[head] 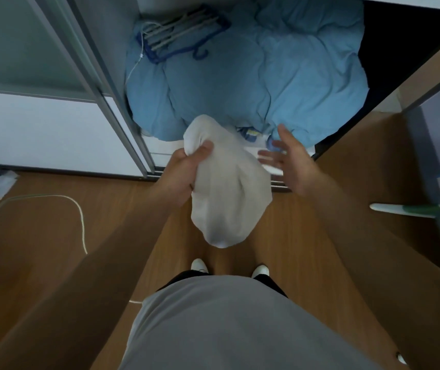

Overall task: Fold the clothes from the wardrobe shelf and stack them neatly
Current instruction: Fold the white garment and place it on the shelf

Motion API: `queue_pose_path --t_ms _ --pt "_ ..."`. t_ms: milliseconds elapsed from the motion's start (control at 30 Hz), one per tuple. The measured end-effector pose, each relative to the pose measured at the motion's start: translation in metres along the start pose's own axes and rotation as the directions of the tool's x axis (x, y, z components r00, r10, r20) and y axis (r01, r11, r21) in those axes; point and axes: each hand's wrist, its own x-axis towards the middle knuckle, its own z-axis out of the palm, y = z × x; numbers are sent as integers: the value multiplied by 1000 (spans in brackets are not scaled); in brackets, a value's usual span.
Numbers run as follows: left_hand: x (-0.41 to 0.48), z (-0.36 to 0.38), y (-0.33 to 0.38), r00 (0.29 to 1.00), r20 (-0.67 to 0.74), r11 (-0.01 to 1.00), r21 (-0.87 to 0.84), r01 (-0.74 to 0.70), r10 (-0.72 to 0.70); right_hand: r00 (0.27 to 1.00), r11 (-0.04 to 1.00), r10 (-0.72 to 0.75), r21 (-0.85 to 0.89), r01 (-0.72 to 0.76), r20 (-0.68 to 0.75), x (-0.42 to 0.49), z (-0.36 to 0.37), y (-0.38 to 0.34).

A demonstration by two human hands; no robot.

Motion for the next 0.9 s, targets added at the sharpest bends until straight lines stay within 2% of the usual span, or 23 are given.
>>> queue_pose_path --t_ms 67,100,133,167,200,233,267,367,467,500,567,633,700,800,900 --pt "4 1 8 998 -60 1000 -22 8 -9 981 971 135 177 -159 138 -4 2 33" --pt "6 2 12 996 -86 1000 -21 8 -10 960 944 150 253 -210 235 -8 7 45" --pt "8 2 15 994 -111 1000 -15 8 -10 957 943 136 264 -205 257 -11 13 53" --pt "9 2 17 991 -130 1000 -7 9 -10 972 973 104 179 -144 212 -13 18 59" --pt "11 1 19 989 -147 1000 -1 10 -10 988 999 42 23 -46 147 -14 23 60" --pt "14 -1 21 987 -161 1000 6 9 -8 996 988 -65 -133 72 60 -14 27 59" --pt "17 -6 22 984 -177 1000 22 10 -6 988 966 -153 -209 151 6 -12 27 56" --pt "25 -19 25 972 -235 992 124 14 16 952 928 -306 -222 298 -3 -9 22 38" --pt "26 -27 25 970 -243 980 199 24 25 921 859 -390 -356 367 8 -11 22 23" --pt "25 -29 24 980 -200 986 167 20 14 920 868 -393 -330 370 -1 -12 24 19" --pt "21 -36 19 1000 -5 999 42 12 -12 929 915 -370 -183 360 -19 -15 30 13" --pt "18 -40 11 972 234 999 -37 15 -6 947 948 -319 -28 318 -36 -15 34 8" --pt "16 -35 5 938 347 1000 9 16 -18 967 965 -254 53 255 -22 -16 34 3" --pt "16 -16 2 952 302 988 156 -2 -45 979 976 -200 78 202 -28 -20 26 -8" --pt "24 -4 4 977 208 991 133 19 -46 973 953 -224 197 232 -60 -20 5 -19"
